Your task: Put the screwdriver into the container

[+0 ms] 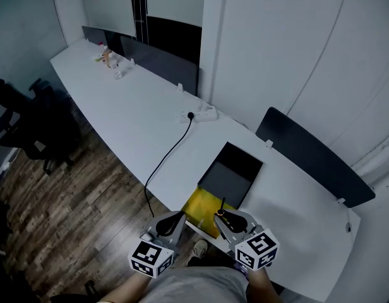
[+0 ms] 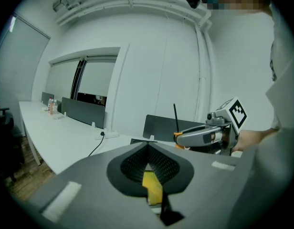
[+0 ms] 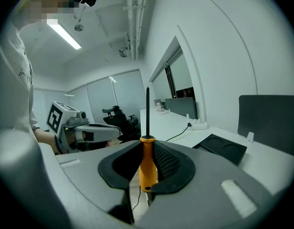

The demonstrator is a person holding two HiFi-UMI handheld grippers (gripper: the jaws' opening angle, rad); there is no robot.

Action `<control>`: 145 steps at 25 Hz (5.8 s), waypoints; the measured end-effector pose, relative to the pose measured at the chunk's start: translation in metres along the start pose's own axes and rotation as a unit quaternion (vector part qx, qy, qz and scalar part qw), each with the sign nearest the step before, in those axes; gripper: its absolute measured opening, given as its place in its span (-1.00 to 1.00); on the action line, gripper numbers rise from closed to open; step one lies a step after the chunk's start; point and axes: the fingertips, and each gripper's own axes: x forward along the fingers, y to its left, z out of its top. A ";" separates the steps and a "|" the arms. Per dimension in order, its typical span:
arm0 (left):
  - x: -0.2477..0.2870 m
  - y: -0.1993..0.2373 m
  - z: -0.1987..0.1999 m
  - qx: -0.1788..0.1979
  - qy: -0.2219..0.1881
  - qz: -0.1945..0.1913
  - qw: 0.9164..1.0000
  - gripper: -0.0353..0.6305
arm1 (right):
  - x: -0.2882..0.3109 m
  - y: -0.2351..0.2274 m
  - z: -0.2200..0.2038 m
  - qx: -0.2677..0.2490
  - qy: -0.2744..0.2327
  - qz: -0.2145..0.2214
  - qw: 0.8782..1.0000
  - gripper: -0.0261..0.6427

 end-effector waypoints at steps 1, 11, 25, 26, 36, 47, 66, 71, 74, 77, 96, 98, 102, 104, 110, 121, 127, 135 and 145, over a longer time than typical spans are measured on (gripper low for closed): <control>0.005 -0.001 0.002 0.001 -0.001 0.002 1.000 -0.89 | 0.001 -0.005 0.001 0.000 0.001 0.004 1.000 -0.67; 0.034 0.002 0.006 -0.001 0.002 0.021 1.000 -0.89 | 0.004 -0.035 0.003 0.003 0.008 0.022 1.000 -0.67; 0.052 0.022 0.018 0.005 0.010 0.006 1.000 -0.89 | 0.014 -0.050 0.007 0.014 0.017 0.002 1.000 -0.67; 0.054 0.023 0.019 0.007 0.012 0.000 1.000 -0.89 | 0.016 -0.050 0.006 0.016 0.018 -0.001 1.000 -0.67; 0.066 0.038 0.027 0.015 0.021 -0.036 0.999 -0.89 | 0.032 -0.051 0.009 0.027 0.032 -0.025 0.999 -0.67; 0.071 0.052 0.008 0.016 0.055 -0.066 0.996 -0.89 | 0.049 -0.053 -0.011 0.051 0.054 -0.043 0.996 -0.67; 0.084 0.059 -0.031 0.013 0.100 -0.096 0.990 -0.89 | 0.065 -0.066 -0.067 0.089 0.116 -0.061 0.987 -0.67; 0.089 0.061 -0.038 0.014 0.110 -0.097 0.989 -0.89 | 0.071 -0.068 -0.079 0.091 0.129 -0.058 0.986 -0.67; 0.092 0.064 -0.043 0.010 0.113 -0.094 0.989 -0.89 | 0.075 -0.070 -0.089 0.082 0.142 -0.063 0.984 -0.67; 0.094 0.066 -0.048 0.006 0.117 -0.092 0.989 -0.89 | 0.077 -0.073 -0.100 0.076 0.159 -0.068 0.982 -0.67; 0.104 0.077 -0.071 -0.013 0.136 -0.095 0.986 -0.89 | 0.099 -0.075 -0.165 0.035 0.289 -0.049 0.955 -0.67; 0.105 0.079 -0.070 -0.014 0.135 -0.094 0.986 -0.89 | 0.101 -0.076 -0.169 0.028 0.301 -0.050 0.952 -0.67; 0.104 0.084 -0.074 -0.018 0.137 -0.090 0.986 -0.89 | 0.106 -0.078 -0.177 0.014 0.325 -0.055 0.944 -0.67; 0.104 0.086 -0.077 -0.021 0.139 -0.089 0.986 -0.89 | 0.107 -0.080 -0.181 0.009 0.337 -0.058 0.939 -0.67; 0.103 0.090 -0.078 -0.025 0.141 -0.087 0.986 -0.89 | 0.113 -0.082 -0.191 -0.021 0.370 -0.057 0.927 -0.67; 0.097 0.097 -0.083 -0.031 0.145 -0.083 0.985 -0.89 | 0.121 -0.086 -0.201 -0.024 0.403 -0.065 0.913 -0.66; 0.094 0.099 -0.084 -0.034 0.145 -0.085 0.985 -0.89 | 0.123 -0.088 -0.204 -0.027 0.415 -0.074 0.906 -0.66; 0.093 0.103 -0.085 -0.034 0.150 -0.084 0.985 -0.89 | 0.127 -0.089 -0.208 -0.037 0.426 -0.083 0.900 -0.66; 0.092 0.103 -0.088 -0.034 0.152 -0.087 0.984 -0.89 | 0.128 -0.089 -0.208 -0.034 0.422 -0.082 0.902 -0.65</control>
